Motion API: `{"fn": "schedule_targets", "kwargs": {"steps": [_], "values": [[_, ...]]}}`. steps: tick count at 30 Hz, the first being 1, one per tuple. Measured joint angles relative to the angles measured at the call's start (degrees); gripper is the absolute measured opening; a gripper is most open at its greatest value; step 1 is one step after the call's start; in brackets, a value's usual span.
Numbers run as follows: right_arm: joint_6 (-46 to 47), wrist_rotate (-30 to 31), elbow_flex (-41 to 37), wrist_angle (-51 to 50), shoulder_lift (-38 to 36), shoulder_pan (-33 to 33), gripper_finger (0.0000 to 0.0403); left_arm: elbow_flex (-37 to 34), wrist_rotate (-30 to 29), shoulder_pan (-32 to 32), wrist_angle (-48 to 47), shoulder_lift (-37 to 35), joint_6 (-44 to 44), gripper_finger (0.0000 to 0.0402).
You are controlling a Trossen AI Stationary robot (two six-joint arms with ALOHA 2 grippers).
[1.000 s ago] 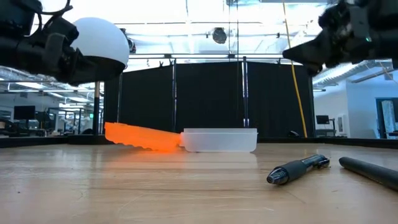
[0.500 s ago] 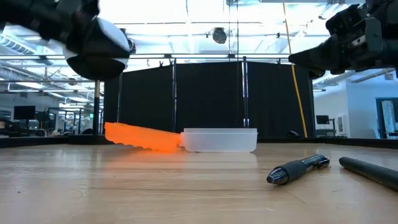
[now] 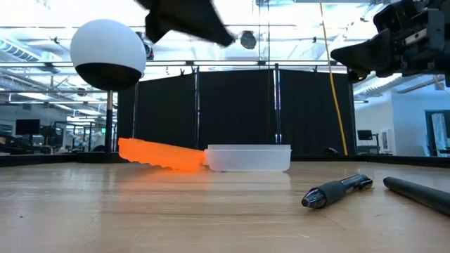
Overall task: Pick & place school supplies into a supply box
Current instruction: Put the black pen into the orange supply box
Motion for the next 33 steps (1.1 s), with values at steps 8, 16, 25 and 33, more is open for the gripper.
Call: {"fn": "schedule_targets", "kwargs": {"steps": [8, 16, 25, 33], "values": [[3.4, -0.8, 0.0, 6.7, -0.1, 0.0, 0.0000, 32.7, 2.0, -0.5, -33.2, 21.6, -23.4, 0.0004], [4.4, -0.8, 0.0, 10.0, -0.4, 0.0, 0.0000, 56.6, 13.8, -0.3, -47.6, 36.7, -27.7, 0.0003], [3.3, -0.7, -0.1, 13.6, -0.4, 0.0, 0.0000, 58.6, 15.9, 1.1, -42.9, 38.0, -24.3, 0.0035], [2.7, -0.7, -0.1, 13.6, -0.4, 0.0, 0.0000, 58.5, 25.2, 2.8, -38.6, 41.2, -17.6, 0.0137]]}}
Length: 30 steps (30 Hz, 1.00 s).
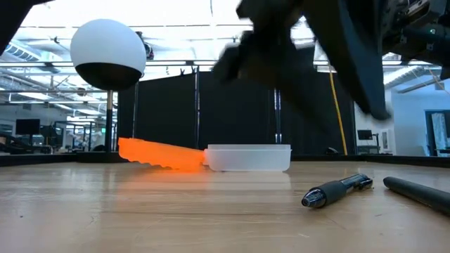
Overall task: Pick & place school supplies into a supply box
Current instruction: Put the black pen into the orange supply box
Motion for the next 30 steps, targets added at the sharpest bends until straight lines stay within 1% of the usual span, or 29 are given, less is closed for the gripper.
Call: {"fn": "schedule_targets", "kwargs": {"steps": [3, 5, 7, 10, 17, 25, 30], "values": [[0.0, 0.0, 0.0, 0.0, 0.0, 0.0, 0.0000, 0.0, 1.9, 0.8, 0.5, 1.8, 0.4, 0.0171], [0.0, 0.0, 0.0, -0.2, 0.0, 0.0, 0.0000, -0.1, 2.9, 1.2, 0.4, 2.6, 0.1, 0.0185], [0.3, 0.0, 0.0, -0.3, 0.0, 0.0, 0.0000, -0.1, 2.8, 1.3, 0.2, 3.0, 0.5, 0.0193], [0.6, 0.0, 0.0, -0.4, 0.0, 0.0, 0.0000, -0.1, 2.5, 1.5, -0.9, 3.3, 1.1, 0.0193], [0.7, 0.0, 0.0, -0.5, 0.0, 0.0, 0.0000, 0.0, 0.3, 2.3, -6.0, 4.5, -0.7, 0.0163], [0.7, 0.0, 0.0, -1.3, 0.2, 0.0, 0.0000, -0.4, 0.6, 3.6, -10.5, 5.7, -0.5, 0.0133], [0.7, 0.0, 0.0, -2.2, 0.2, 0.0, 0.0000, -0.5, 1.4, 4.3, -11.5, 5.8, 4.3, 0.0099]]}}
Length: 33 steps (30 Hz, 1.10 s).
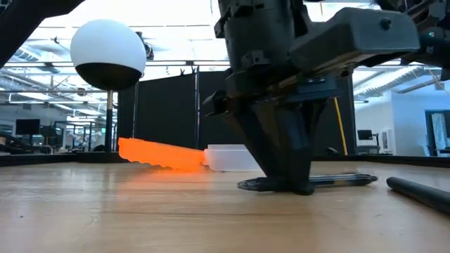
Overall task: Pick & place school supplies into a supply box
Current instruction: Put the black pen into the orange supply box
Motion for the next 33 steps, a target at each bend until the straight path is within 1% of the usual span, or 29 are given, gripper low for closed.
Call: {"fn": "schedule_targets", "kwargs": {"steps": [5, 6, 10, 12, 13, 15, 18, 21, 23, 27, 30, 33], "values": [[0.0, 0.0, 0.0, 0.0, 0.0, 0.0, 0.0000, -0.1, 4.6, 0.9, 2.1, 0.0, 0.3, 0.0035], [0.0, 0.0, 0.0, 0.0, 0.0, 0.0, 0.0000, -0.2, 5.0, 1.0, 2.6, 0.0, 0.2, 0.0030], [0.0, 0.0, 0.0, 0.0, 0.0, 0.0, 0.0000, -0.2, 6.0, 1.5, 2.7, 0.0, -0.3, 0.0030], [0.0, 0.0, 0.0, 0.0, 0.0, 0.0, 0.0000, -0.2, 6.1, 1.6, 2.7, 0.0, -0.3, 0.0037], [0.0, 0.0, 0.0, 0.0, 0.0, 0.0, 0.0000, -0.2, 5.2, 1.6, 2.8, 0.0, -0.5, 0.0040], [0.0, 0.0, 0.0, 0.0, 0.0, 0.0, 0.0000, -0.2, 1.5, 1.3, 2.8, -0.4, -1.6, 0.0042], [0.0, 0.0, 0.0, -0.1, 0.0, 0.0, 0.0000, -0.4, -2.6, 0.8, 3.7, -1.7, -2.9, 0.0030], [0.0, 0.0, 0.0, -0.4, 0.0, 0.0, 0.0000, -0.7, -8.8, 0.8, 4.8, -2.8, -3.2, 0.0030], [0.0, 0.0, 0.0, -0.6, 0.0, 0.0, 0.0000, -0.7, -13.4, 0.6, 4.8, -4.2, -4.7, 0.0030], [0.0, 0.0, 0.0, -0.9, 0.0, 0.0, 0.0000, -0.4, -19.2, -0.3, 3.8, -8.1, -7.7, 0.0030], [0.0, 0.0, 0.0, -0.9, 0.0, 0.0, 0.0000, -0.5, -24.2, -1.0, 1.3, -10.2, -9.4, 0.0030], [0.0, 0.0, 0.0, -0.9, 0.0, 0.0, 0.0000, -0.5, -29.2, -0.4, -4.8, -13.3, -13.3, 0.0030]]}}
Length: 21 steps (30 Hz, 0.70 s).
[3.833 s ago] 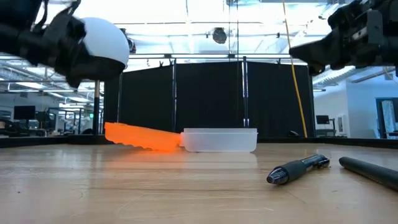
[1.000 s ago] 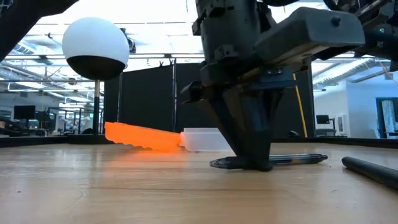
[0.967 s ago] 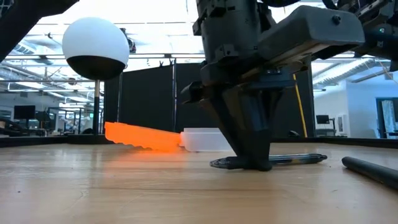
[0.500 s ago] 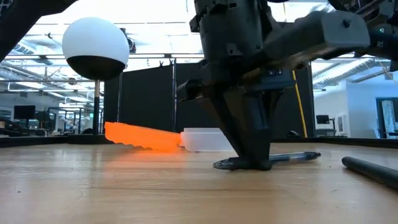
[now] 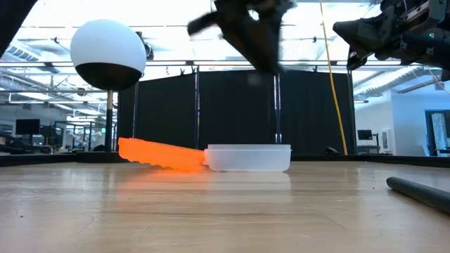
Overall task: Pick & place school supplies into a supply box
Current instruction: Put the black pen into the orange supply box
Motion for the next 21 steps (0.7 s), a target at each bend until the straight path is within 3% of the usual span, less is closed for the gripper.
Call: {"fn": "schedule_targets", "kwargs": {"steps": [5, 9, 16, 21], "values": [[0.0, 0.0, 0.0, -0.4, 0.0, 0.0, 0.0000, 0.2, -3.1, 3.2, -14.4, -3.4, -11.7, 0.0030], [0.0, 0.0, 0.0, -0.8, 0.0, 0.0, 0.0000, 0.1, 1.9, 6.4, -18.1, -4.8, -14.1, 0.0030], [-1.5, 0.0, 0.0, -1.3, 0.0, 0.0, 0.0000, 0.2, 16.3, 15.0, -9.7, -4.4, -12.1, 0.0029], [-2.6, 0.0, 0.0, -1.3, 0.0, 0.0, 0.0000, 0.2, 20.2, 20.3, -4.0, -4.4, -11.3, 0.0029]]}}
